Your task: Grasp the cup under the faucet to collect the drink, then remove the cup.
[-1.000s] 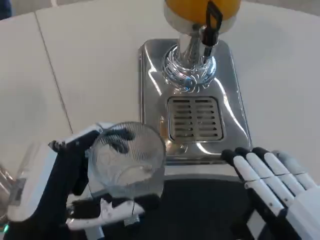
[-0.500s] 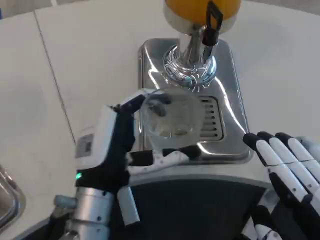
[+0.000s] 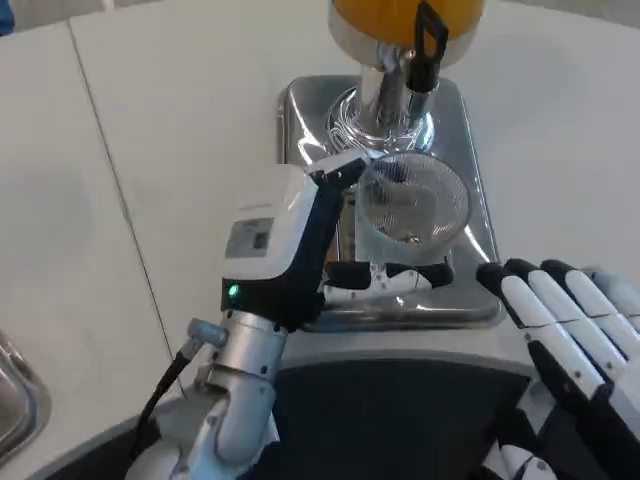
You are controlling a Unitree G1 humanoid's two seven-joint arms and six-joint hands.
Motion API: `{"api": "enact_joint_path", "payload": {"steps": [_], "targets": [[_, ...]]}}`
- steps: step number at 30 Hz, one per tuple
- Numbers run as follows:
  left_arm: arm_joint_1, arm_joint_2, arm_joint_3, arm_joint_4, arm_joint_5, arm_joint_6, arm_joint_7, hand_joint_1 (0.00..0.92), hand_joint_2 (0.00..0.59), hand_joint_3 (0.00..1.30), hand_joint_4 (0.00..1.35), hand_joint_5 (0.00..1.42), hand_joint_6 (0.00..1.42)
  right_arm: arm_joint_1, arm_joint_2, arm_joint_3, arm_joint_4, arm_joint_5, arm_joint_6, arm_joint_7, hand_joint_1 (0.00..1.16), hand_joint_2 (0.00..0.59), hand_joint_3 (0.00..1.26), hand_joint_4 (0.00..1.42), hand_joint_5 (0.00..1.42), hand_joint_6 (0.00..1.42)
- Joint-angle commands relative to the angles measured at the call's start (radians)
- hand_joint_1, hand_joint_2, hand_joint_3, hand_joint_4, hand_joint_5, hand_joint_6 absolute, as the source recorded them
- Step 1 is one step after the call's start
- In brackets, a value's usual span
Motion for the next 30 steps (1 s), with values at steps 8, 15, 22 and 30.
{"api": "enact_joint_path", "payload": {"steps": [8,15,22,30], "targets": [[-0.143,0.002,-0.074,0.199,-0.012,-0.002,0.062,0.619,0.0,1.14,1.1,1.42,1.42,-0.022,0.015,0.019,-0.003,-0.029,0.045,0.029,0.03,0.573,0.0,0.0,0.0,0.0],[-0.201,-0.021,-0.092,0.297,-0.026,0.023,0.083,0.619,0.0,1.14,1.1,1.42,1.42,-0.029,0.012,0.031,-0.01,-0.036,0.066,0.045,0.04,0.572,0.0,0.0,0.0,0.0],[-0.252,-0.023,-0.091,0.393,-0.071,0.045,0.09,0.625,0.0,1.13,1.1,1.41,1.42,-0.03,0.012,0.041,-0.017,-0.038,0.076,0.055,0.05,0.571,0.0,0.0,0.0,0.0],[-0.272,-0.017,-0.074,0.452,-0.14,0.058,0.088,0.622,0.0,1.13,1.09,1.41,1.42,-0.043,0.01,0.05,-0.009,-0.042,0.084,0.058,0.05,0.58,0.0,0.0,0.0,0.0]]}}
